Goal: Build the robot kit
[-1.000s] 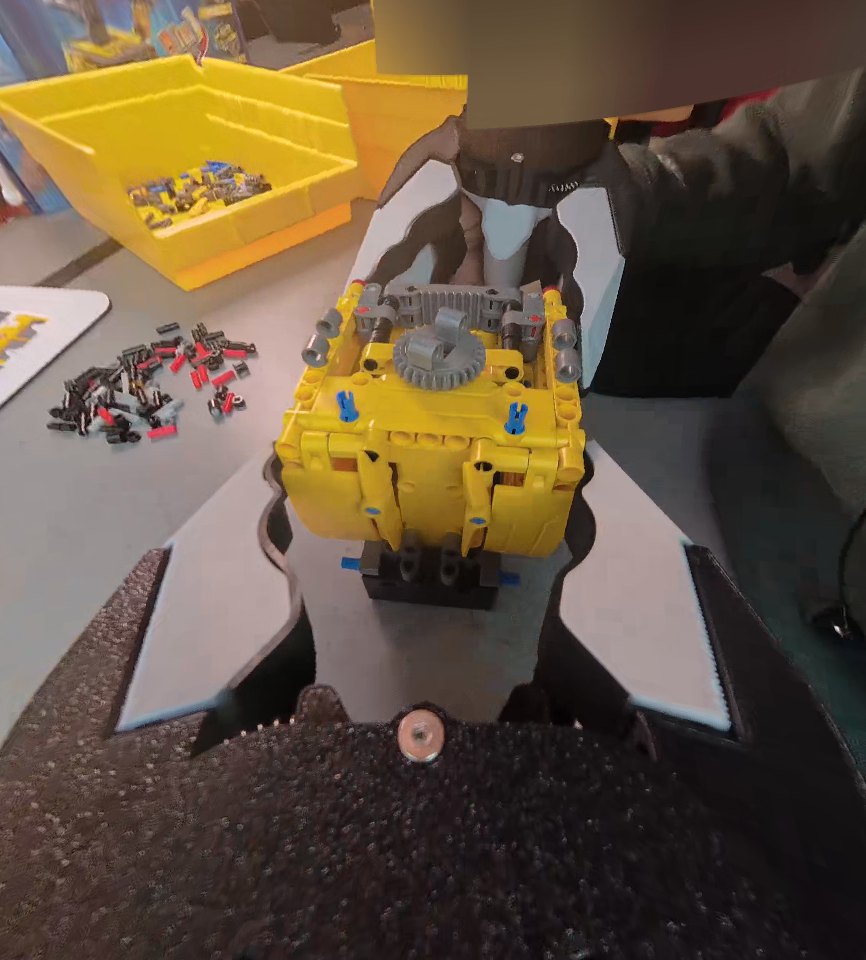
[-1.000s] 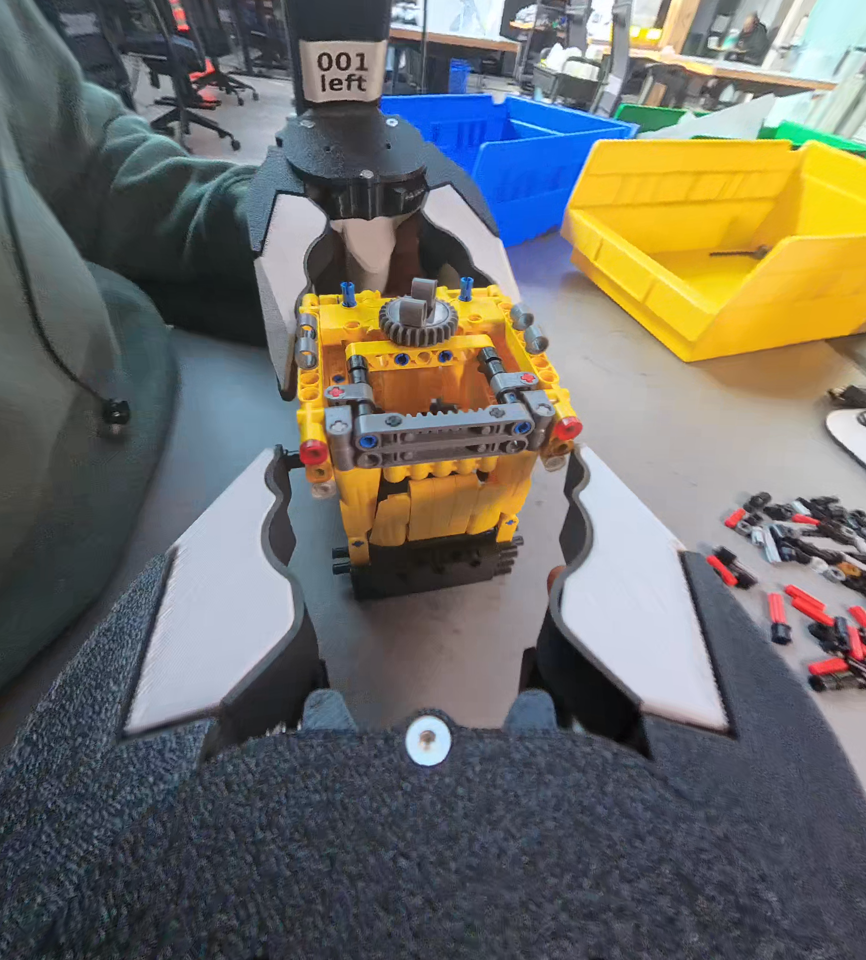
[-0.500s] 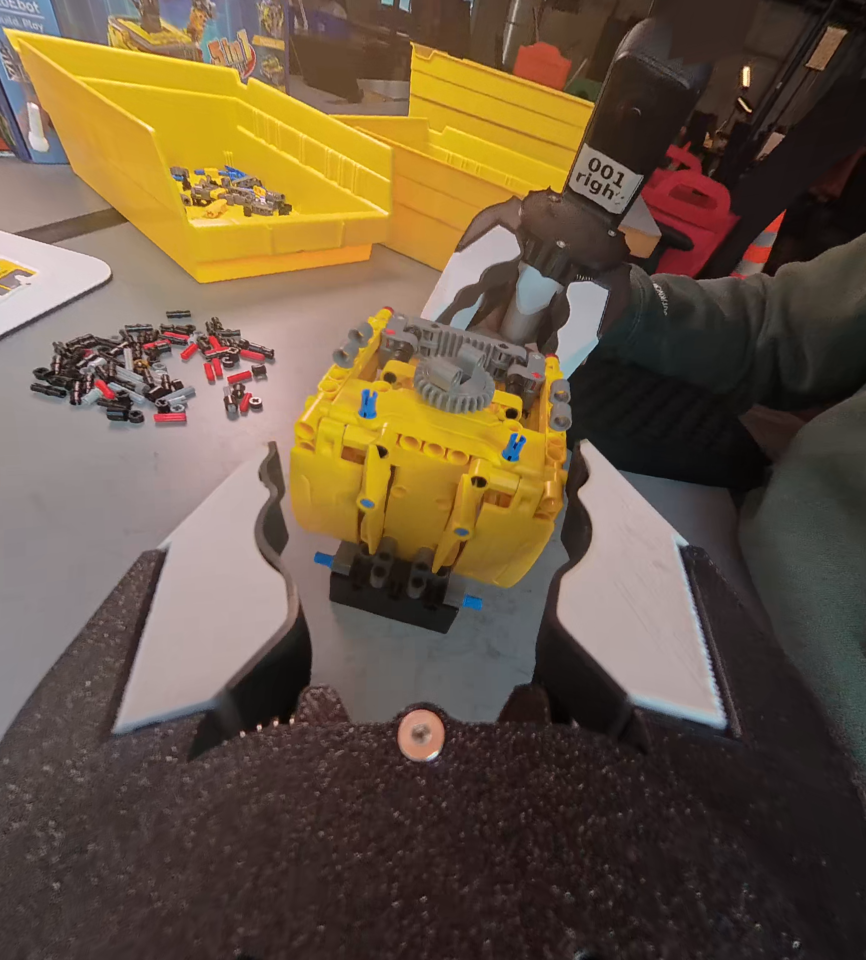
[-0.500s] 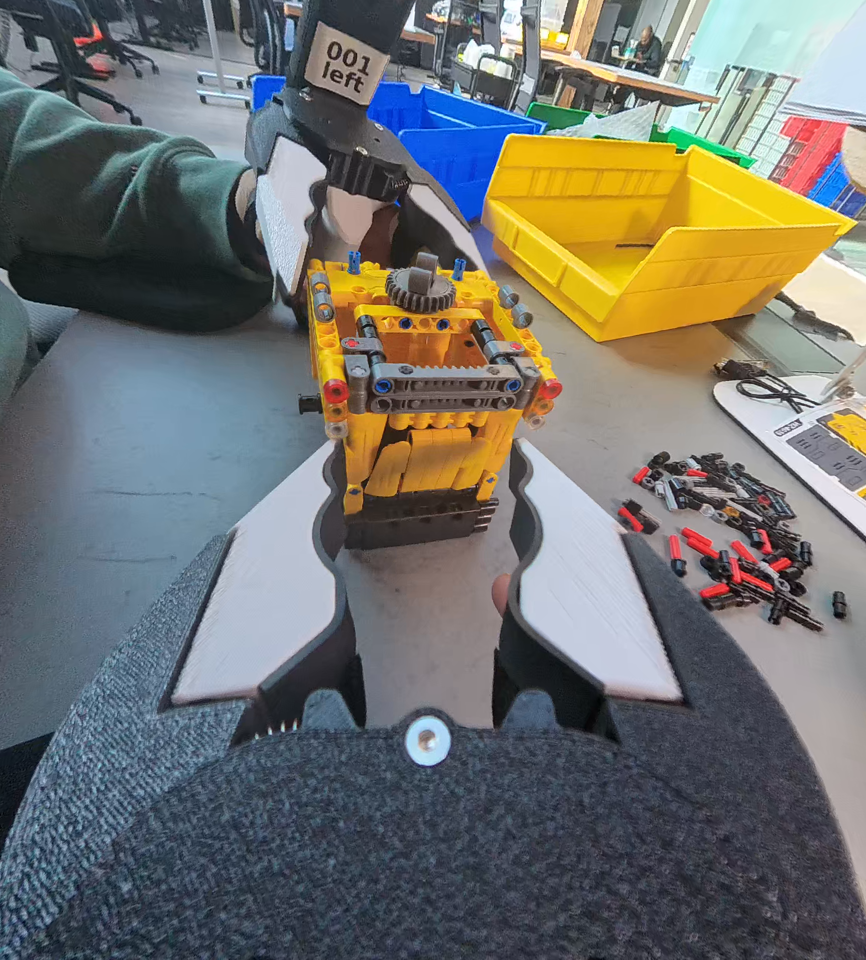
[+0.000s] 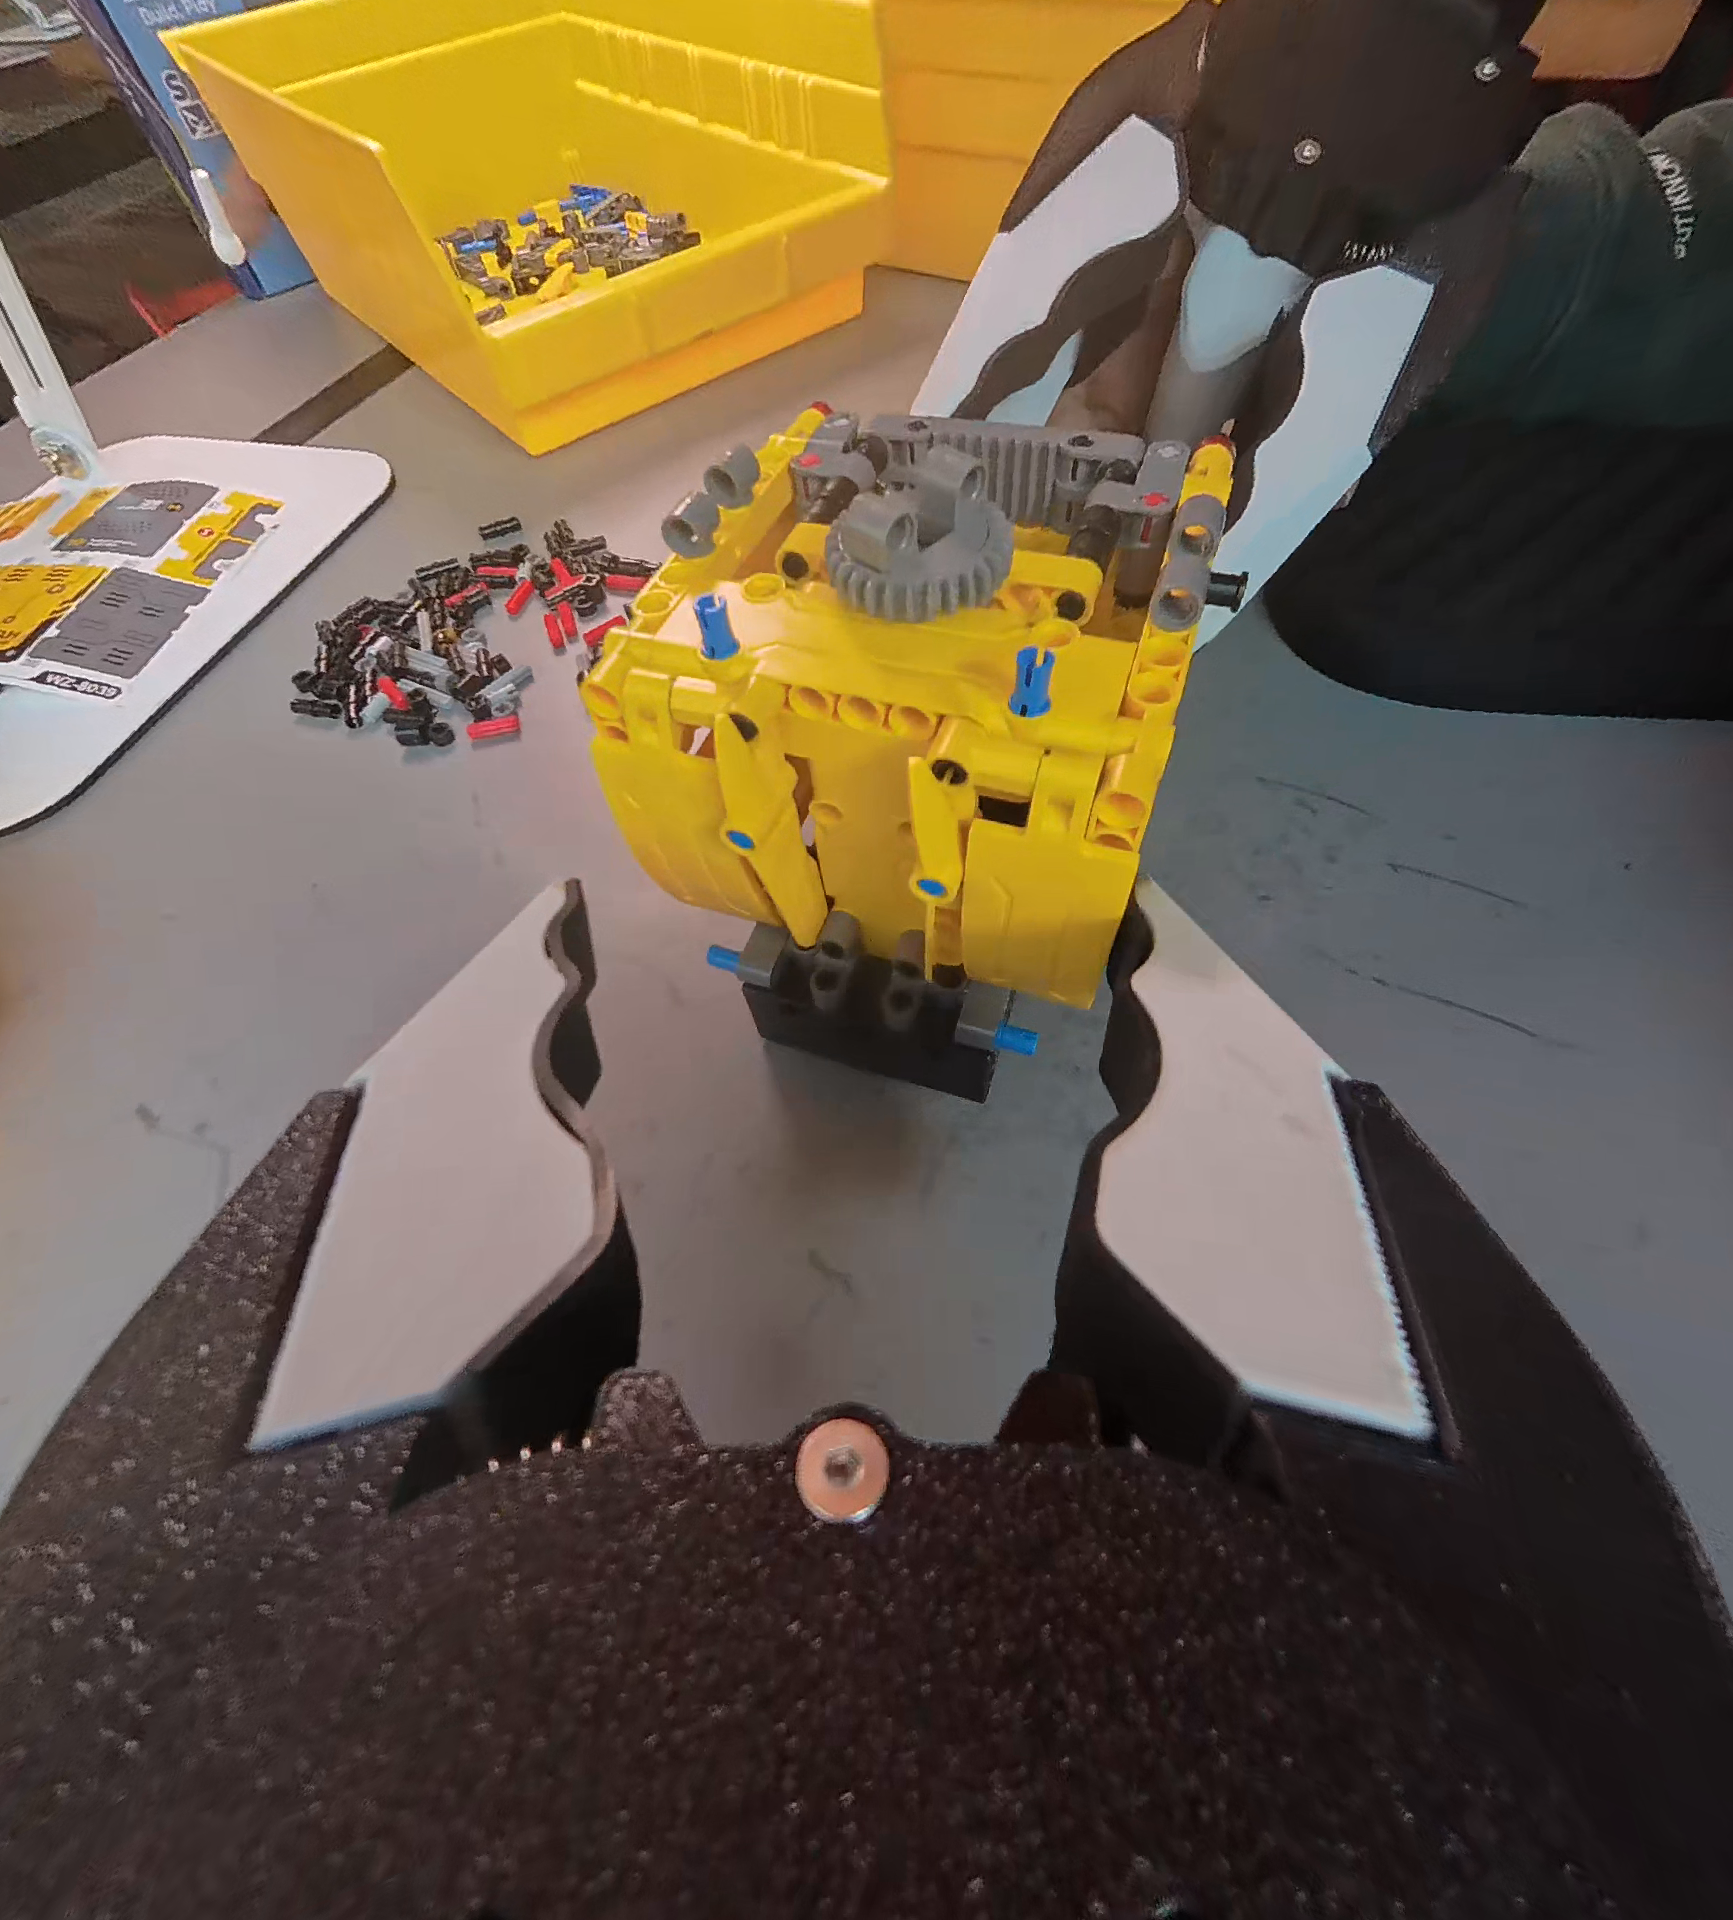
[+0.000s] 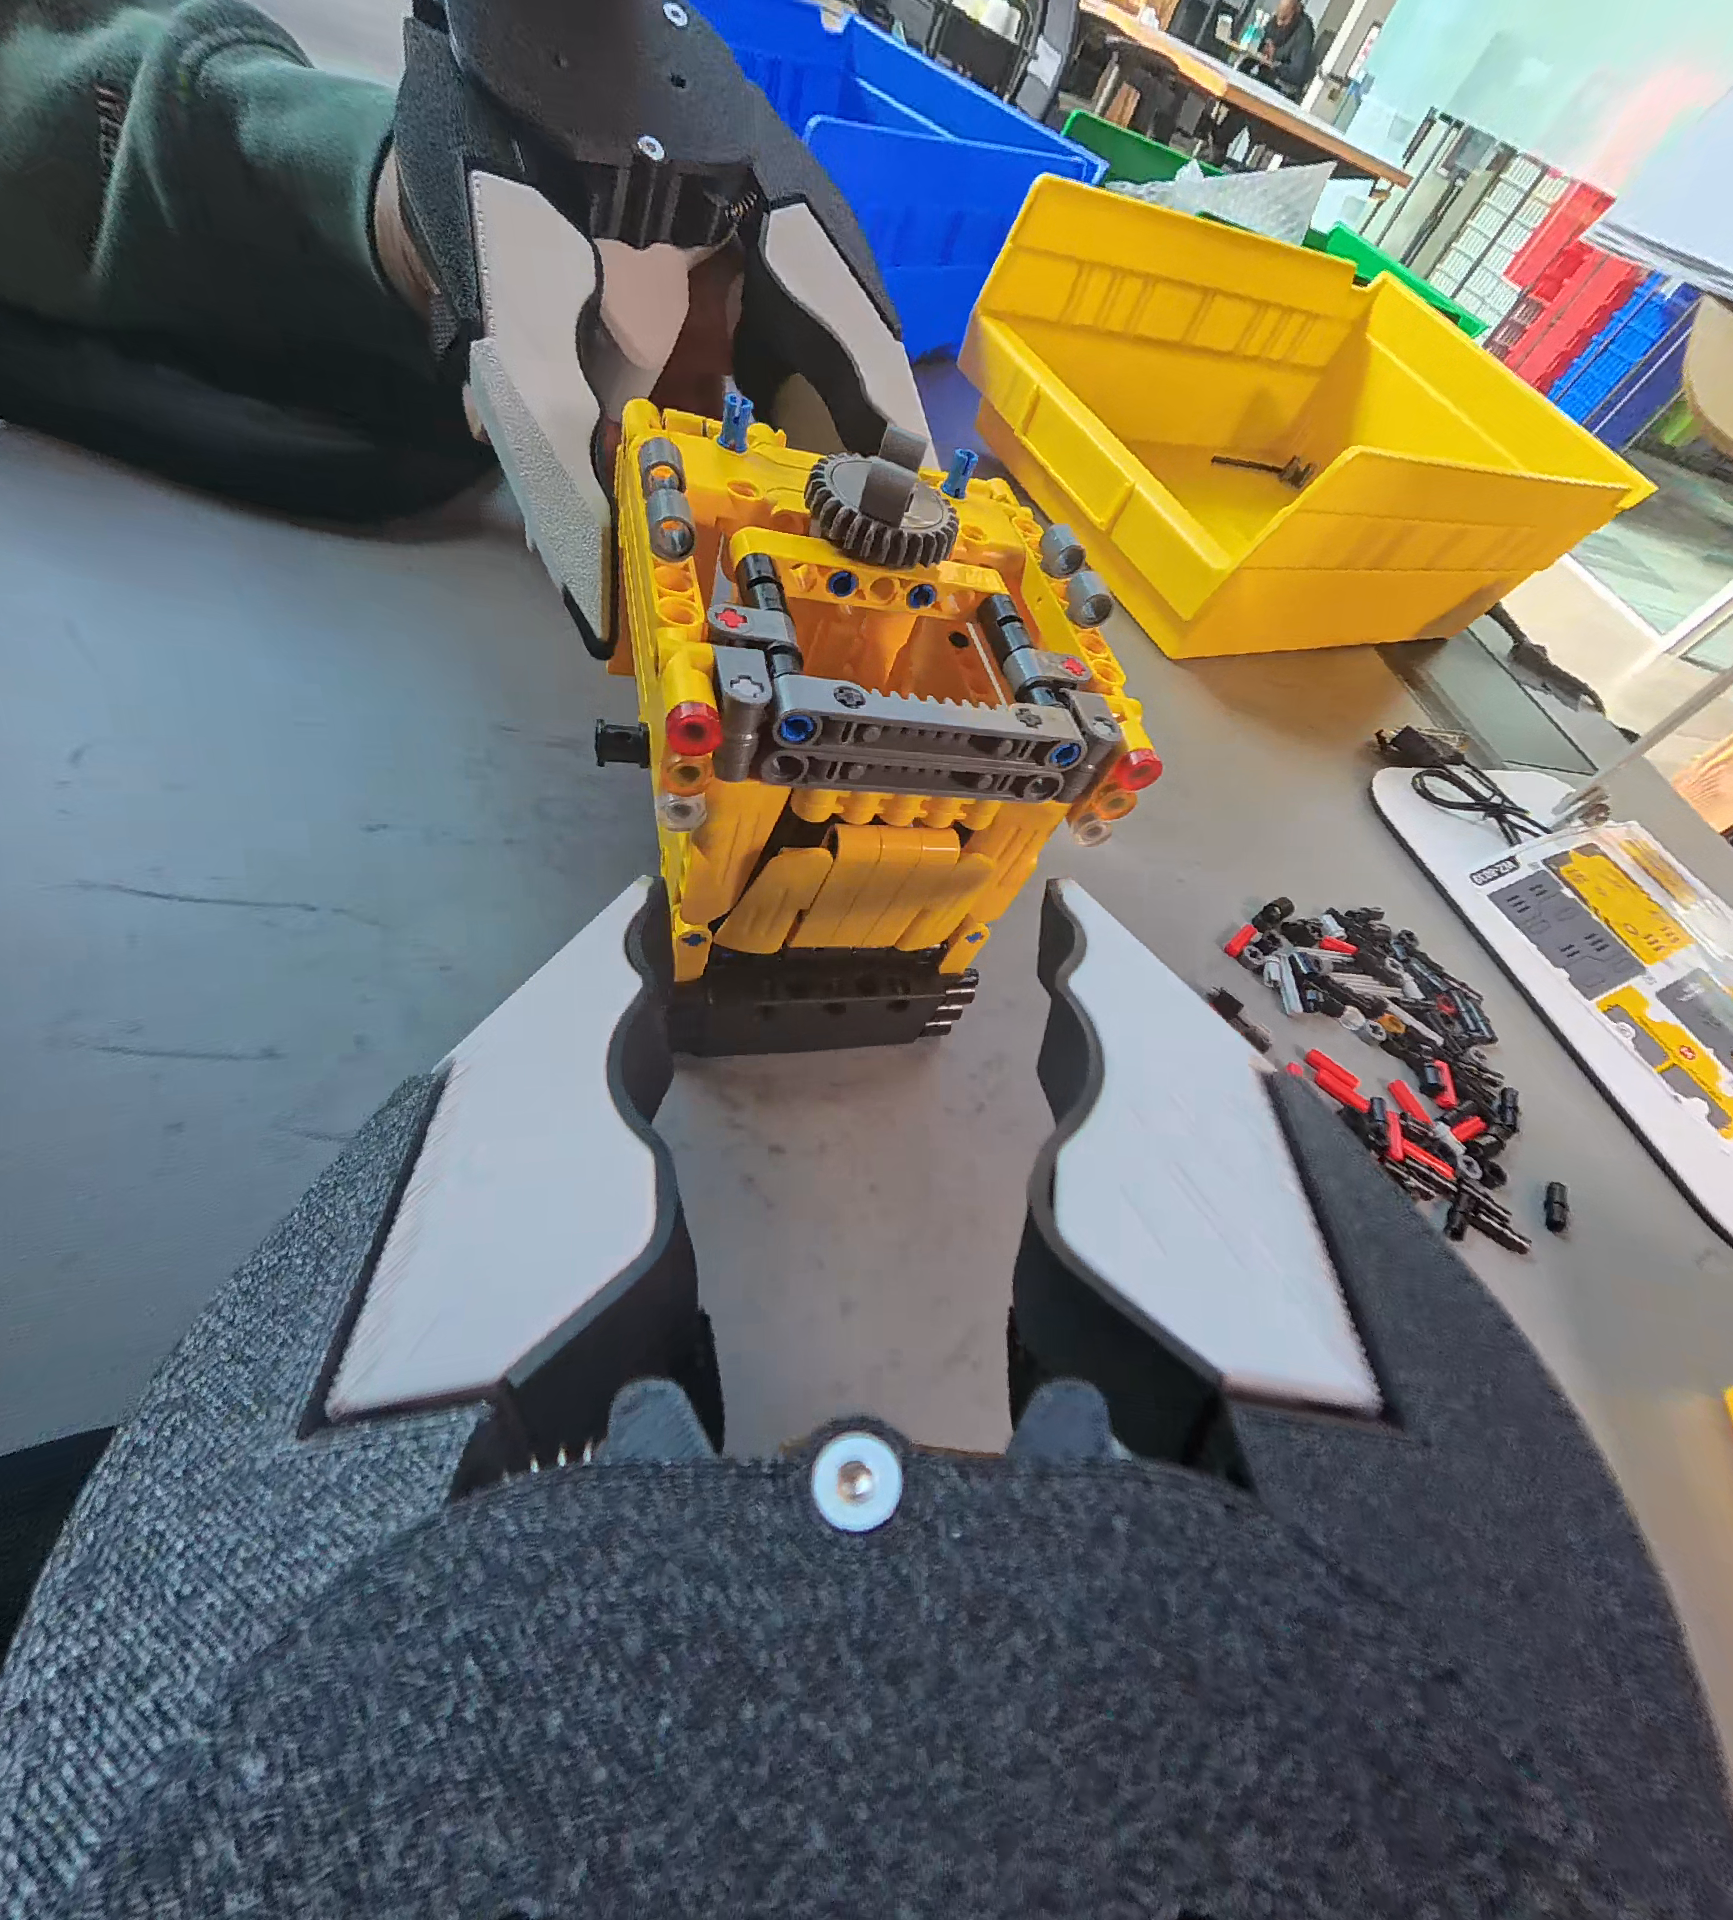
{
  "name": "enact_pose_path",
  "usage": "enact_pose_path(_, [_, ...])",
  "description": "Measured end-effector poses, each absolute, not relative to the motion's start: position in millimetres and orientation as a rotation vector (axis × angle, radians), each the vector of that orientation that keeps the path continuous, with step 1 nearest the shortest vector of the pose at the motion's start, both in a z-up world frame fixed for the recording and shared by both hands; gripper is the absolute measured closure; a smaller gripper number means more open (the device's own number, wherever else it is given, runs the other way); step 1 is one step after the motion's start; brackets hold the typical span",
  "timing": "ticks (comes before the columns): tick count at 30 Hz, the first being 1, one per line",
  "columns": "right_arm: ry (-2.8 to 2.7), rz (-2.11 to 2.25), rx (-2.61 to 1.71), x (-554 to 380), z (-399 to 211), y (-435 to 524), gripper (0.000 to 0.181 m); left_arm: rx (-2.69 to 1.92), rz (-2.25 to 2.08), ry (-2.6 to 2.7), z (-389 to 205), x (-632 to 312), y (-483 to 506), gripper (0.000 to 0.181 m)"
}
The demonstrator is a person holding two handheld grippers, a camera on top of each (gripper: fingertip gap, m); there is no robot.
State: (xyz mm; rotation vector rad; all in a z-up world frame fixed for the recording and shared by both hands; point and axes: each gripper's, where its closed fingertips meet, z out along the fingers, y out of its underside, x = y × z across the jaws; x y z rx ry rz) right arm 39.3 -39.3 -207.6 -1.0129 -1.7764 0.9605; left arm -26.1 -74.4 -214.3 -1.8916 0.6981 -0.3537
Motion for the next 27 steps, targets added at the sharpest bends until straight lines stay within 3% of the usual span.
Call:
enact_pose_path(10, [-1.686, 1.061, -1.039, 36.8, -196.4, -38.0, 0.118, -1.994, -0.178, 0.350, -217.7, -79.9, -45.8, 0.139])
enact_pose_path(16, [-1.632, 0.980, -1.071, 35.4, -195.9, -21.4, 0.119, -1.944, -0.238, 0.096, -205.5, -119.4, -36.2, 0.140])
enact_pose_path(21, [-1.621, 0.877, -1.142, 29.1, -205.5, -7.0, 0.114, -1.770, -0.450, 0.320, -177.6, -77.0, -59.3, 0.124])
enact_pose_path(27, [-1.673, 0.830, -1.174, 10.3, -216.0, -5.6, 0.114, -1.735, -0.453, 0.579, -184.2, -24.4, -63.9, 0.121])
